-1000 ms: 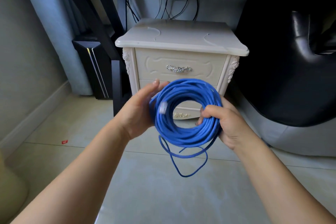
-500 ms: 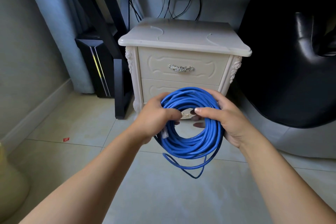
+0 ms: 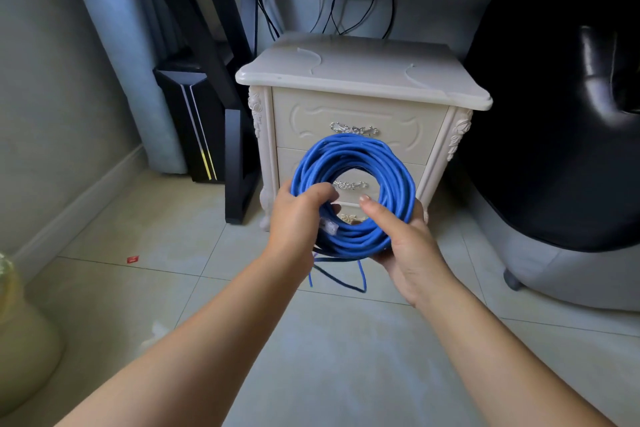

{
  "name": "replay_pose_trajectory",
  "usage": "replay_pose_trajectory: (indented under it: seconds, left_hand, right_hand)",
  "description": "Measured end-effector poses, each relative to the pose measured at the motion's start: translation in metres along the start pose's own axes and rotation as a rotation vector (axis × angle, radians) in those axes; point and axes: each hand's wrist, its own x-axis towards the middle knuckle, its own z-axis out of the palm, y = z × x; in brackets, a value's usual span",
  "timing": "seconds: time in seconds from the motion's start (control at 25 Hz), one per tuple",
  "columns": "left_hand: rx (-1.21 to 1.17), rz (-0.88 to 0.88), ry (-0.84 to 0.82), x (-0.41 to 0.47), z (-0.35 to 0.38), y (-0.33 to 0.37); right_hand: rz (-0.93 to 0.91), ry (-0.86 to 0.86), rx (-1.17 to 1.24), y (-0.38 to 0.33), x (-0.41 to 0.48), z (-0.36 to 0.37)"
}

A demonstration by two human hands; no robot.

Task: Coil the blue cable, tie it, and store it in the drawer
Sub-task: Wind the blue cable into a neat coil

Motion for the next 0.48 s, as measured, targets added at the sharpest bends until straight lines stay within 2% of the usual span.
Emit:
replay_pose_trajectory:
  seconds: [0.16,0.32,0.48]
  left_hand:
    - [0.07,-0.034,-0.153,-0.001,0.0,-0.006]
    - [0.297,-0.087,-0.326,0.004,-0.009,0.007]
    - [0.371,0.041,-0.445,0.009,-0.015,0.019]
  right_hand:
    - [-0.043,0.126,-0.004,-0.001,0.006,-0.008]
    - [-0.084,0.138,-0.055,-0.012,0.01,-0.017]
    - [-0.118,0.078,-0.158,-0.025,0.012,-0.027]
